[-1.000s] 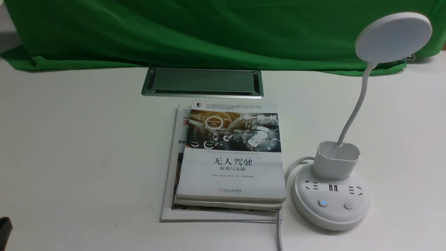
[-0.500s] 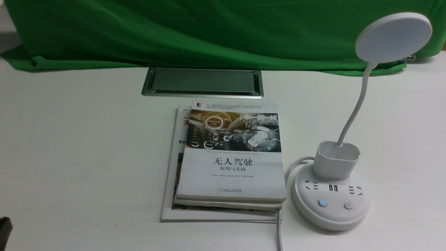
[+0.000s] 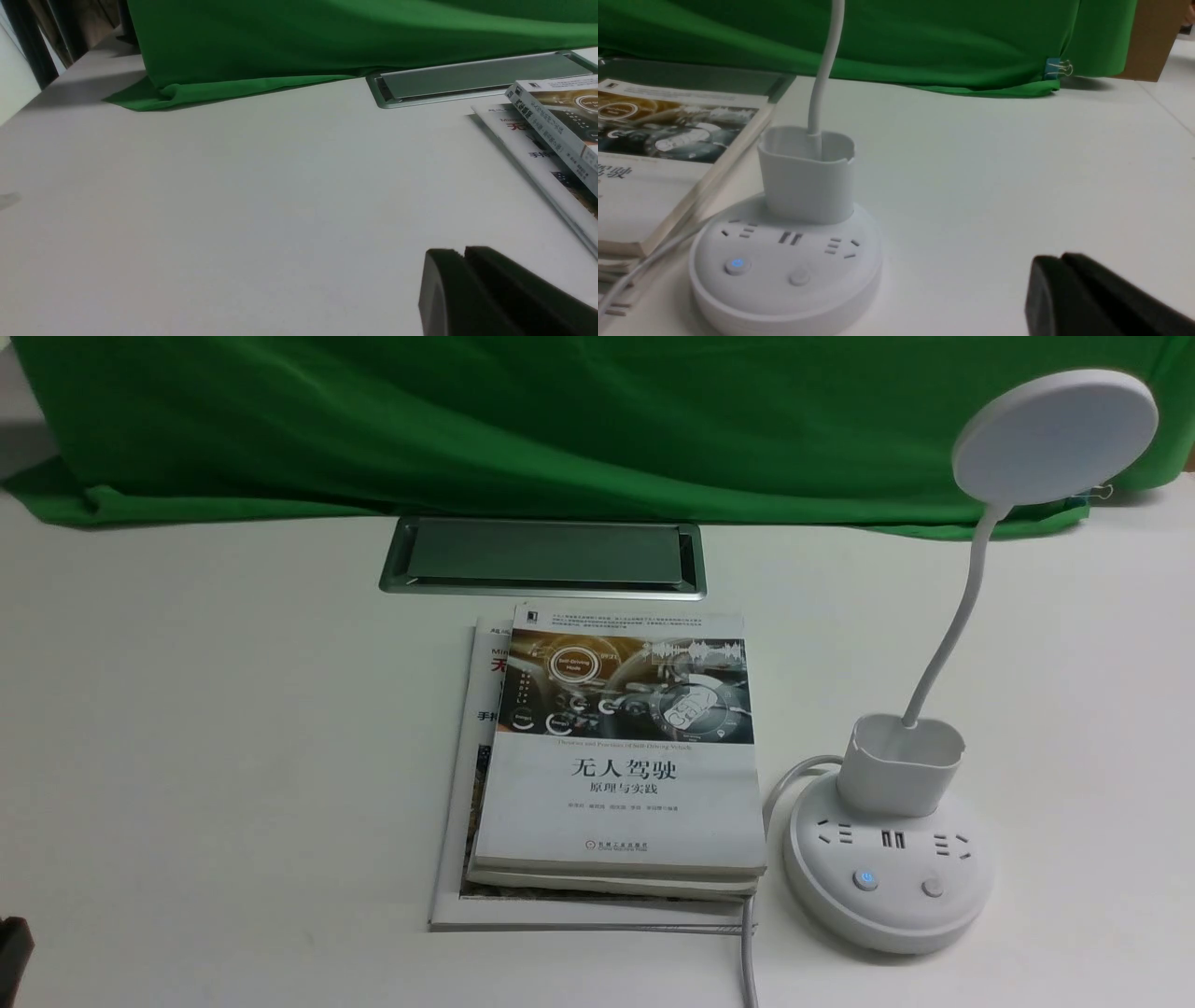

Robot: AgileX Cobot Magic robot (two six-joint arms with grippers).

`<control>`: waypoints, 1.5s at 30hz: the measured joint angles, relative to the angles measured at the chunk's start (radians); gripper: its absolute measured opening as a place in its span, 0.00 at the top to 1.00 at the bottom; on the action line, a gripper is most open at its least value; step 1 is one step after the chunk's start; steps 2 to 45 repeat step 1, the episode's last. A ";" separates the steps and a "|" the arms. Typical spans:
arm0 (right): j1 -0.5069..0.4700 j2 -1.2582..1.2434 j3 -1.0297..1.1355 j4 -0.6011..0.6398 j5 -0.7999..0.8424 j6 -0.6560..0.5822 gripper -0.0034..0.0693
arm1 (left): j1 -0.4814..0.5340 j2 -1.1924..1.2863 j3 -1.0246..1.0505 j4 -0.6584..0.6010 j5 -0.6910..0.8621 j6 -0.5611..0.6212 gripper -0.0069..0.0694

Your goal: Turn off the desk lamp on the white desktop by hand.

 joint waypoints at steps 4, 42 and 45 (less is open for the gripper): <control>0.000 0.000 0.000 0.000 0.000 0.000 0.89 | 0.000 0.000 0.000 0.000 0.000 0.000 0.88; 0.000 0.000 0.000 0.000 0.000 0.000 0.89 | 0.000 0.000 0.000 0.000 0.000 0.000 0.88; 0.000 0.000 0.000 0.000 0.000 0.000 0.89 | 0.000 0.000 0.000 0.000 0.000 0.000 0.88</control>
